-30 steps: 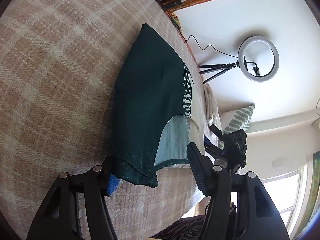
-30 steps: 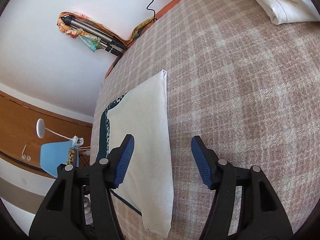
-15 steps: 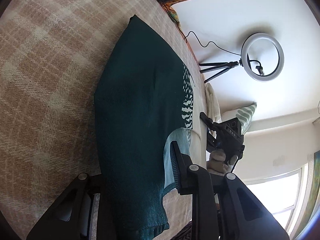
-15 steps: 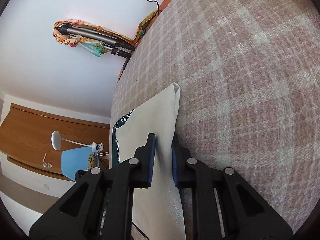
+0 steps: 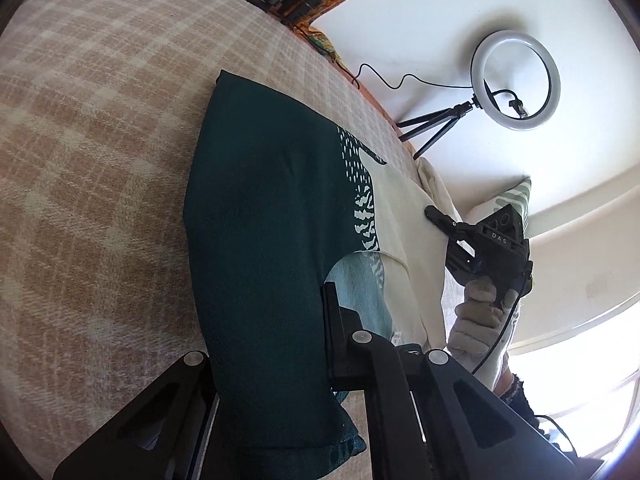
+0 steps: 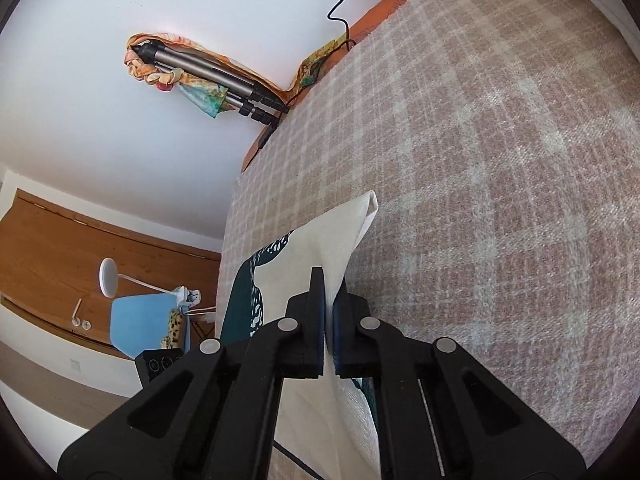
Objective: Fold small clothes
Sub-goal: 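Grasp the folded edge of the shirt bundle with both tools, then lift the grasped edge and fold the bundle over once more with both tools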
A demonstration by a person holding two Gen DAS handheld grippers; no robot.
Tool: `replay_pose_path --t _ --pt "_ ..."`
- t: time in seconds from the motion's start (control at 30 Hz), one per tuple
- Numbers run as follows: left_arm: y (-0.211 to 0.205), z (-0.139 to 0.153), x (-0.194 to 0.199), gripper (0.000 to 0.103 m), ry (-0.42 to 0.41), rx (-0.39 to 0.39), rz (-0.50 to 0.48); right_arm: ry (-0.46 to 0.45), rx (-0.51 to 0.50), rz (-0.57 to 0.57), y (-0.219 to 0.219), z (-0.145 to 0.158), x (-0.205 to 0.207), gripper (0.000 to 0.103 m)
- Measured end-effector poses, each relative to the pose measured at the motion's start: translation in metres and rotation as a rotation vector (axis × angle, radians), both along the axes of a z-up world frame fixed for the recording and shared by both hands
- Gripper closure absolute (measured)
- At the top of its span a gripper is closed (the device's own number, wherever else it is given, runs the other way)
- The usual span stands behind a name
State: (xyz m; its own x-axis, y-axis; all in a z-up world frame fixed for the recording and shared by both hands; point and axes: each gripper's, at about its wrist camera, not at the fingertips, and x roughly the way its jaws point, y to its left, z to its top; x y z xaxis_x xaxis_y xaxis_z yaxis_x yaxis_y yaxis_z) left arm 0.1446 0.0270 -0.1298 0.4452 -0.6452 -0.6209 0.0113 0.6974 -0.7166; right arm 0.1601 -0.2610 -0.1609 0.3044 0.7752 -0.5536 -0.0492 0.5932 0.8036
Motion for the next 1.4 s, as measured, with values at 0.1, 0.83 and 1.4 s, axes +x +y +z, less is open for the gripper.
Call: replay_pose_path --t 0.1,0.83,1.4 --pt "0.005 -0.004 0.0 0.098 0.016 -0.023 0.01 -0.013 -0.046 0.012 -0.001 0.004 -0.001 0.099" --pt "-0.016 0.022 -0.002 0.098 -0.092 0.156 -0.004 -0.069 -0.307 0.135 0.06 0.012 0.008 0.098" --pt "-0.072 0.058 0.025 0.099 -0.191 0.086 -0.065 -0.241 -0.468 0.103 0.021 0.101 -0.009 0.099"
